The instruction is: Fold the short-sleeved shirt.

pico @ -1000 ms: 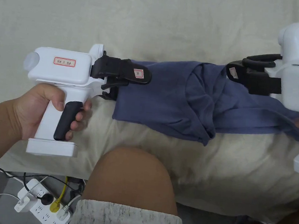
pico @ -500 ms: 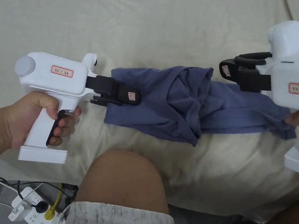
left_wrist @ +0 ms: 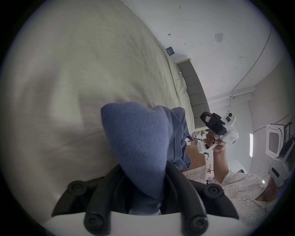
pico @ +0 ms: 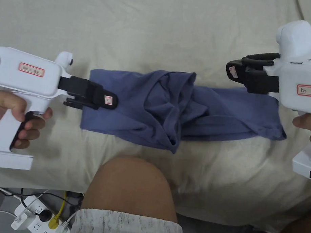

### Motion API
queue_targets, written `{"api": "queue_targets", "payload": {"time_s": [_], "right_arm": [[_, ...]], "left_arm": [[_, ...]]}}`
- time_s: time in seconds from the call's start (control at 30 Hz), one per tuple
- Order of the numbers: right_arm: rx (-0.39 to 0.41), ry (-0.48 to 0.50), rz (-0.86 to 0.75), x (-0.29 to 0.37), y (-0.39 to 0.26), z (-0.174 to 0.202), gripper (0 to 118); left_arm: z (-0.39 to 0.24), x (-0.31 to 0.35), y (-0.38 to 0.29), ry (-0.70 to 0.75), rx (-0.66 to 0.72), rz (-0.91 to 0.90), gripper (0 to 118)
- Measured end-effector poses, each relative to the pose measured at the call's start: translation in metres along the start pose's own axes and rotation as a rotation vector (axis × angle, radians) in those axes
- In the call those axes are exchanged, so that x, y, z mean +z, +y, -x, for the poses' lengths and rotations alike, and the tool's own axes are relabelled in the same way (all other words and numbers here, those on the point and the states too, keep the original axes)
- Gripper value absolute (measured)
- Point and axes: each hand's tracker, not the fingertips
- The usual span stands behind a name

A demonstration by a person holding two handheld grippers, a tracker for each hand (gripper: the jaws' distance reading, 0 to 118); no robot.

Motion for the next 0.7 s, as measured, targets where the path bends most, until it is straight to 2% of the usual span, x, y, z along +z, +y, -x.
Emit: {"api": "queue_targets", "payload": {"time_s": [0.07,0.27,0.4,0.43,0.47,0.5,0.67,0.7], "right_arm": [[0.005,0.000,-0.002,-0.002,0.001,0.001,0],[0.001,0.022,-0.019,-0.005,0.002,0.002,0],[-0.013,0.036,-0.040,-0.004,-0.003,-0.003,0],[-0.015,0.037,-0.043,-0.004,-0.004,-0.004,0],[-0.016,0.040,-0.046,-0.004,-0.005,-0.005,0],[-0.020,0.048,-0.052,-0.003,-0.005,-0.006,0],[-0.042,0.070,-0.090,0.001,-0.007,-0.013,0],[-0.050,0.074,-0.101,0.002,-0.007,-0.015,0]], "left_arm": [[0.010,0.019,-0.002,0.004,0.029,-0.001,18],[0.015,0.099,-0.006,0.182,0.050,-0.017,18],[-0.014,0.129,-0.001,0.276,0.058,-0.064,18],[-0.026,0.126,-0.002,0.297,0.061,-0.073,18],[-0.038,0.126,-0.002,0.374,0.006,-0.037,18],[-0.052,0.122,0.000,0.366,-0.012,-0.035,18],[-0.120,0.081,0.007,0.436,0.014,-0.020,18],[-0.138,0.068,0.001,0.491,0.009,0.022,18]]}}
